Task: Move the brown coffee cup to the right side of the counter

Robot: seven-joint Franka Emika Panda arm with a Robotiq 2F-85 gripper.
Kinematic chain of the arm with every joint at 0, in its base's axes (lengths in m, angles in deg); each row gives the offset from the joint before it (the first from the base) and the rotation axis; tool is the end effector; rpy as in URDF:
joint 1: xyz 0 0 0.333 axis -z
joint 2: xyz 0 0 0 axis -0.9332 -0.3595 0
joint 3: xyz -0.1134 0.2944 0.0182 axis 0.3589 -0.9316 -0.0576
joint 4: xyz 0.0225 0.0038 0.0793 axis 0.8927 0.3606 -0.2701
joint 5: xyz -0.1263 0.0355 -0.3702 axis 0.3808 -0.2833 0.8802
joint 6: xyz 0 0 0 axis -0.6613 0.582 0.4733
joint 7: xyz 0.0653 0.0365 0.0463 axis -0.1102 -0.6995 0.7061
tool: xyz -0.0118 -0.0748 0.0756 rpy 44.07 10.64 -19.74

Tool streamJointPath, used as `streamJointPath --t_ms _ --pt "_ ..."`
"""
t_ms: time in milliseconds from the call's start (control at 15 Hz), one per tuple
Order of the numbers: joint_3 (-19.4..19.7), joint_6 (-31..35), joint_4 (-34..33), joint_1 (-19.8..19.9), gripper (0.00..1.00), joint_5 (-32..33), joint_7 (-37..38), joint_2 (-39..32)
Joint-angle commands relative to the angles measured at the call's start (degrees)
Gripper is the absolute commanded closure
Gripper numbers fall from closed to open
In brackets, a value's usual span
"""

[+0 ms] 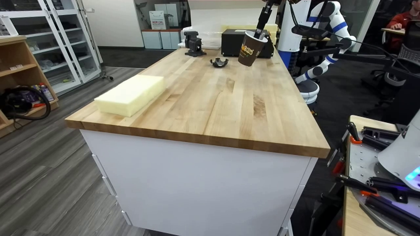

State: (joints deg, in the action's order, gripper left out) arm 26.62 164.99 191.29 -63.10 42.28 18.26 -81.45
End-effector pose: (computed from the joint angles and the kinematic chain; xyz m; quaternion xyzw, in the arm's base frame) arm 0.5186 -0.1473 0.4673 -0.9737 -0.1638 -0.1389 0.0756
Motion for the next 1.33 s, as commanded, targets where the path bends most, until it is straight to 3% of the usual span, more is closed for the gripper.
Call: streamJointPath --t_ms 0,333,1267 --pt "1.66 -7.26 -3.45 2.09 0.99 1.30 0.23 -0.60" --pt "3.65 -14.78 -8.88 4.77 0.99 5.13 1.36 -3.47" --pt "2.27 -19.11 -26.41 8.67 0.99 10.82 3.14 -20.65"
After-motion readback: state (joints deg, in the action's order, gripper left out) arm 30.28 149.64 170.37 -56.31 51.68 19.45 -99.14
